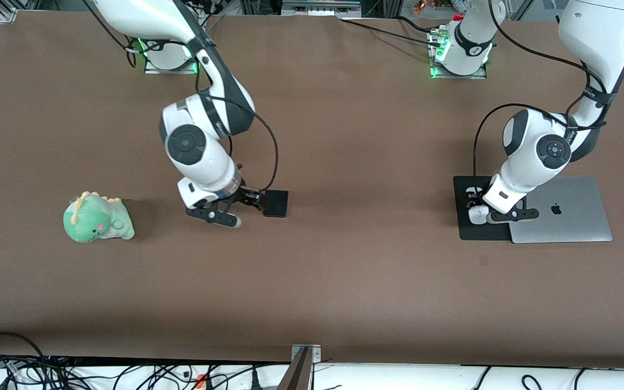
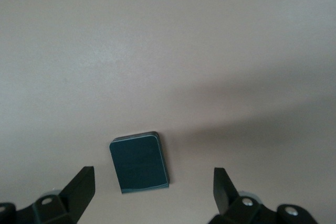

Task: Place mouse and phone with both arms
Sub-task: 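Lower the mouse onto the pad while the right gripper grasps the phone, then open the left gripper and withdraw while the right gripper lifts the phone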

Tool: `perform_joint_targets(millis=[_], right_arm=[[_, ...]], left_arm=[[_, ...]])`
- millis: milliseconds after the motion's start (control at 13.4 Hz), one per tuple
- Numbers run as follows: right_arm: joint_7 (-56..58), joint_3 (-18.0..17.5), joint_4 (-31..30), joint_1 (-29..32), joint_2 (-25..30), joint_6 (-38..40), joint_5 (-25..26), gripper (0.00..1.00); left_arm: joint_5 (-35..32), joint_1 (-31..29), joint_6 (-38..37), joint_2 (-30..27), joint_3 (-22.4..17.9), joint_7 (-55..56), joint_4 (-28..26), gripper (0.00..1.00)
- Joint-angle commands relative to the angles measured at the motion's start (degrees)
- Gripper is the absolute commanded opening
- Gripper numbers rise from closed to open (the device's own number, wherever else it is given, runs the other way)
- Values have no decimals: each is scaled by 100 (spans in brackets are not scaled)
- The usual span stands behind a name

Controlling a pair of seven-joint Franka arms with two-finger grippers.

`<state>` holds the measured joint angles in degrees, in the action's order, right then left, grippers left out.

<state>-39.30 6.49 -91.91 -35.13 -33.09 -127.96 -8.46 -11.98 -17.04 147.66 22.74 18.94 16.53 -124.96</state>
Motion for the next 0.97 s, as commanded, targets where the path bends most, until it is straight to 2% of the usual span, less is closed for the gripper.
perform_joint_targets(millis=[0,298,522,596,746,895], right_arm=[[-51,80,7,-257,-276,-368,20,100],[-42,89,-432,-617,-514,-1273,168,100],[-51,98,-582,-767,-629,-1442,389,100],[-42,98,-617,-767,-629,-1468,511,100],[-51,89,-679,-776,-638,-1512,635,100],[-42,89,-767,-776,-638,-1652,671,100]], left_arm=[[-208,-265,333,169,75,-35,-125,59],[-208,-344,422,328,22,-27,-82,59],[-208,-353,519,416,13,-27,-82,60],[-208,-353,519,416,13,-27,-73,64],[-217,-353,510,372,13,-35,-64,100],[-217,-353,484,285,22,-131,-12,100]])
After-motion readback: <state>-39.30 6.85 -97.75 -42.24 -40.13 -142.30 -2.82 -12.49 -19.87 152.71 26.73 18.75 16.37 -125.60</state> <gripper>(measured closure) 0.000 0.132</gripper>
